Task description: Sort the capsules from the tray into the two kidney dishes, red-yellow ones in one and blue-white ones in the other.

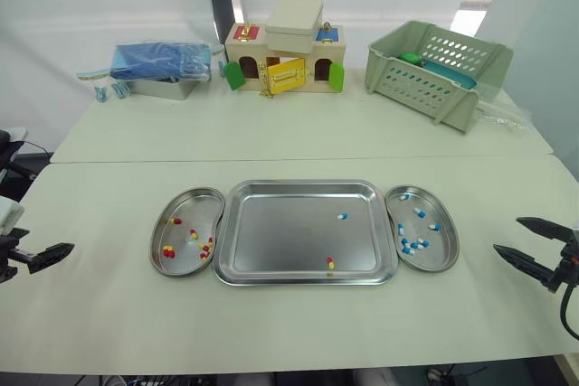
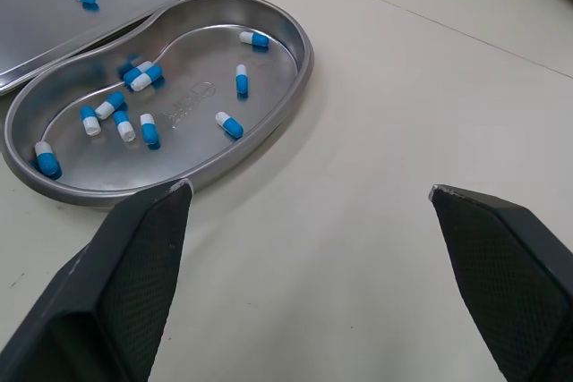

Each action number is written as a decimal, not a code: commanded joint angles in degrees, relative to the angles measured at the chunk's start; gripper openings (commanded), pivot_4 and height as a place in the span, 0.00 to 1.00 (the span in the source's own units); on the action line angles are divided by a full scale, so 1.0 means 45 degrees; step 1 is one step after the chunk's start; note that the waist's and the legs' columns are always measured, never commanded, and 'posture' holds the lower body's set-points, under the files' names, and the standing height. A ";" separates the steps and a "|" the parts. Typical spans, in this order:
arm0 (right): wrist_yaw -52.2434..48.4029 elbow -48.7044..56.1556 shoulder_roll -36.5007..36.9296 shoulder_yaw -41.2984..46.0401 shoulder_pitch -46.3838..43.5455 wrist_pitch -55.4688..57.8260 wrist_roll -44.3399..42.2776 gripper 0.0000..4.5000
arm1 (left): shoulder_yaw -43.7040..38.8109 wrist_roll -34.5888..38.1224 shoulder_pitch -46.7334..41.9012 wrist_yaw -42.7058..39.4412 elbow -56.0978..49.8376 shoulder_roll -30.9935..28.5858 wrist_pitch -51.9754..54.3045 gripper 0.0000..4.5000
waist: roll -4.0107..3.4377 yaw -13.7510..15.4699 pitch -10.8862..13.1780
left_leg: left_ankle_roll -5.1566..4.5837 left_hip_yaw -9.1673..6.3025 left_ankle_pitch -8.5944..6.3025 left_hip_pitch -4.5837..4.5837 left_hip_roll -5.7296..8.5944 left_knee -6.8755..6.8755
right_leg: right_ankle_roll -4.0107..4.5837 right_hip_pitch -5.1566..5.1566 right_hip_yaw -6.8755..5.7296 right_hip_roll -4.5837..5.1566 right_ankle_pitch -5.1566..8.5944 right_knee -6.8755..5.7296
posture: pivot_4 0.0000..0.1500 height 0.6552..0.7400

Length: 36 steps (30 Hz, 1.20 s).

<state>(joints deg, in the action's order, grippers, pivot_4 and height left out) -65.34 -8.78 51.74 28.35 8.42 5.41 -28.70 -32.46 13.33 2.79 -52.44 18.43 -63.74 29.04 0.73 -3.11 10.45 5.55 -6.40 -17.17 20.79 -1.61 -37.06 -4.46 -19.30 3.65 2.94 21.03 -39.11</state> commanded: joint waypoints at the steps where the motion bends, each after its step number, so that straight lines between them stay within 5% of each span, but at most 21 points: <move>1: -0.0119 0.0439 0.0021 0.0558 0.0143 -0.0094 -0.0187 1.00 | -0.0425 0.0209 0.0142 -0.0090 -0.0574 0.0179 -0.0756 1.00 | 0.0000 0.0000 0.0000 | 0.0000 0.0001 0.0000 0.0000 0.0000 0.0000 | 0.0000 0.0000 0.0001 0.0000 0.0000 0.0001 | 1.00 1.00; 5: -0.0374 0.1332 -0.0202 0.0418 0.0588 0.0052 -0.0423 1.00 | -0.0557 0.0782 0.0382 -0.0523 -0.1877 0.0892 -0.1726 1.00 | 0.0000 0.0033 0.0000 | 0.0001 0.0002 0.0000 0.0004 -0.0002 -0.0002 | 0.0000 0.0002 -0.0001 0.0003 0.0000 0.0002 | 1.00 1.00; 11: -0.0426 0.6038 -0.1109 -0.0067 0.3119 0.0867 -0.1331 1.00 | 0.0309 0.2541 0.0305 -0.1435 -0.5657 0.2200 -0.1816 1.00 | 0.0001 0.0154 -0.0002 | 0.0003 -0.0002 0.0001 0.0016 -0.0006 -0.0003 | 0.0000 0.0004 -0.0003 0.0003 0.0000 0.0005 | 1.00 1.00; 20: -0.0086 0.8658 -0.2806 -0.2471 0.4756 -0.0675 -0.0012 1.00 | 0.5393 0.3189 -0.2642 -0.2428 -0.8185 0.4056 -0.1903 1.00 | 0.0005 0.0297 -0.0009 | 0.0003 -0.0002 0.0001 0.0001 0.0002 -0.0041 | -0.0017 0.0035 0.0002 0.0002 -0.0016 0.0005 | 1.00 1.00; 27: 0.0550 0.8558 -0.3458 -0.3311 0.4679 -0.1489 0.0672 1.00 | 0.8647 0.2565 -0.4543 -0.4082 -0.7412 0.5536 -0.3247 1.00 | 0.0002 0.0225 -0.0011 | 0.0007 -0.0004 0.0004 -0.0001 0.0003 -0.0048 | -0.0016 0.0033 0.0003 -0.0005 -0.0016 0.0004 | 1.00 1.00; 36: 0.1718 0.9138 -0.3759 -0.3854 0.5031 -0.1434 0.0922 1.00 | 1.1322 0.0195 -0.8212 -0.6666 -0.2651 0.6421 -0.5609 1.00 | 0.0001 0.0274 -0.0012 | 0.0006 -0.0012 0.0003 0.0012 0.0013 -0.0095 | -0.0017 0.0039 -0.0004 -0.0008 -0.0018 0.0002 | 1.00 1.00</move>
<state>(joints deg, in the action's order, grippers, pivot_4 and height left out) -58.62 30.17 35.29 11.21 30.19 -0.48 -25.04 16.67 16.63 -32.59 -80.72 3.91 -35.66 6.63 0.73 -1.88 10.40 5.58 -6.46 -17.16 20.85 -1.55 -37.50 -4.53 -19.13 3.63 2.91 20.95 -39.10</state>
